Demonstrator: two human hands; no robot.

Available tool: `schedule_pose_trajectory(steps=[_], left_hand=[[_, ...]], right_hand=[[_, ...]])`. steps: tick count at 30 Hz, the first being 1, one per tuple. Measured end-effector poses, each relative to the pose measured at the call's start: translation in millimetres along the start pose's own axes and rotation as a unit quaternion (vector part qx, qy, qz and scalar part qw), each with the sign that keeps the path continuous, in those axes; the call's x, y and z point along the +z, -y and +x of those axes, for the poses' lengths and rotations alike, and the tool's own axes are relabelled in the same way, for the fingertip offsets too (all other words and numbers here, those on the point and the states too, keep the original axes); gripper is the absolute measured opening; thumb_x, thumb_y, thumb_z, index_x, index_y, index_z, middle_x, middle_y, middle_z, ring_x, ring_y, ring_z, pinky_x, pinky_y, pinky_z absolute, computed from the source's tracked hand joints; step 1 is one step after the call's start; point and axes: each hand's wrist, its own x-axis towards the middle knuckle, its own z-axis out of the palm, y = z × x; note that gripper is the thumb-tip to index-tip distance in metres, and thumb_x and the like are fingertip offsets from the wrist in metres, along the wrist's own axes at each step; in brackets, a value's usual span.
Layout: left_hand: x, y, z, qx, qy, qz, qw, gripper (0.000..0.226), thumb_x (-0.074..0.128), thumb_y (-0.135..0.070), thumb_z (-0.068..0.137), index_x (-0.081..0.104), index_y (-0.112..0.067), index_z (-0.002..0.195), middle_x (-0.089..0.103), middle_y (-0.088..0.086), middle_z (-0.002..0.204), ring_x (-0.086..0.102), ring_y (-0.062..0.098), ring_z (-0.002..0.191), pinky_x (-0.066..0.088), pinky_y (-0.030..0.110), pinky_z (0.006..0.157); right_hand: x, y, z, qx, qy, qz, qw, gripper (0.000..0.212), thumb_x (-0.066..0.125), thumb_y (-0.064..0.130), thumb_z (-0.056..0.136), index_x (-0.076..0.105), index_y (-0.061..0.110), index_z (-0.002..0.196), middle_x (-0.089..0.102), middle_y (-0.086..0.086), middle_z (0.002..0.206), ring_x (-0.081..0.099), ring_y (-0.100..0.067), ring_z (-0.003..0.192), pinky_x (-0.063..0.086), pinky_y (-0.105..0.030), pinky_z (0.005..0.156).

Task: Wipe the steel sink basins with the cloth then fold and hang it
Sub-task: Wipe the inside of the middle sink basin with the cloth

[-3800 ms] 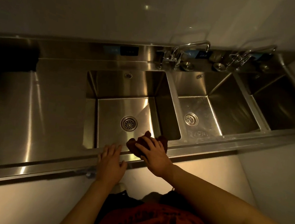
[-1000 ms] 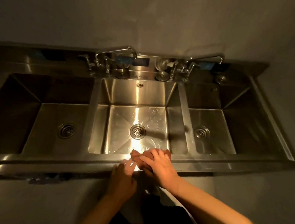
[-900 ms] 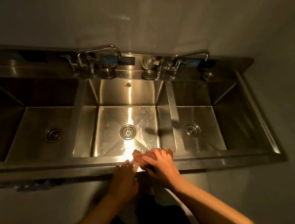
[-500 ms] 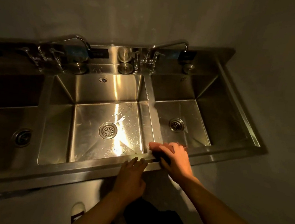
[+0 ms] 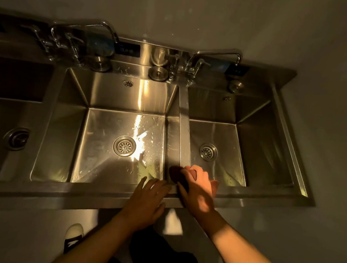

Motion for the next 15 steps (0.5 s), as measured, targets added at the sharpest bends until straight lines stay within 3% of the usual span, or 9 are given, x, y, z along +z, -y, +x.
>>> schedule_pose_trajectory(steps=[3,6,10,15], left_hand=[[-5,8,16,-0.018,-0.007,-0.01,1.0,0.057,0.042,-0.048,0.099,0.049,-0.026,0.151,0.051,0.004,0.156,0.046,0.031,0.145,0.028,0.056,0.121],[-13,14,36,0.016,0.006,0.034,0.999,0.056,0.044,-0.048,0.098,0.052,-0.025,0.149,0.05,0.005,0.156,0.044,0.03,0.146,0.025,0.056,0.122],[-19,14,67,0.07,0.005,0.056,0.996,0.055,0.042,-0.048,0.1,0.046,-0.028,0.151,0.044,0.005,0.158,0.035,0.03,0.15,0.024,0.059,0.123],[-24,22,99,0.042,-0.01,0.047,0.998,0.056,0.037,-0.051,0.107,0.03,-0.038,0.16,0.023,-0.002,0.171,0.008,0.025,0.161,0.007,0.056,0.129]], right_hand=[[-1,8,39,0.01,0.006,0.095,0.995,0.042,0.055,0.048,0.093,0.049,0.044,0.134,0.042,0.008,0.126,0.045,-0.019,0.108,0.049,-0.041,0.078],[-1,7,86,-0.005,-0.011,0.173,0.985,0.05,0.061,0.036,0.093,0.044,0.054,0.136,0.037,0.012,0.128,0.039,-0.014,0.111,0.048,-0.033,0.079],[-3,1,156,-0.038,-0.017,0.139,0.989,0.04,0.059,0.036,0.096,0.045,0.052,0.129,0.037,0.008,0.125,0.037,-0.018,0.106,0.047,-0.037,0.074],[-3,-3,240,-0.032,-0.008,0.095,0.995,0.028,0.05,0.04,0.098,0.048,0.038,0.126,0.037,-0.005,0.133,0.043,-0.031,0.112,0.054,-0.048,0.081]])
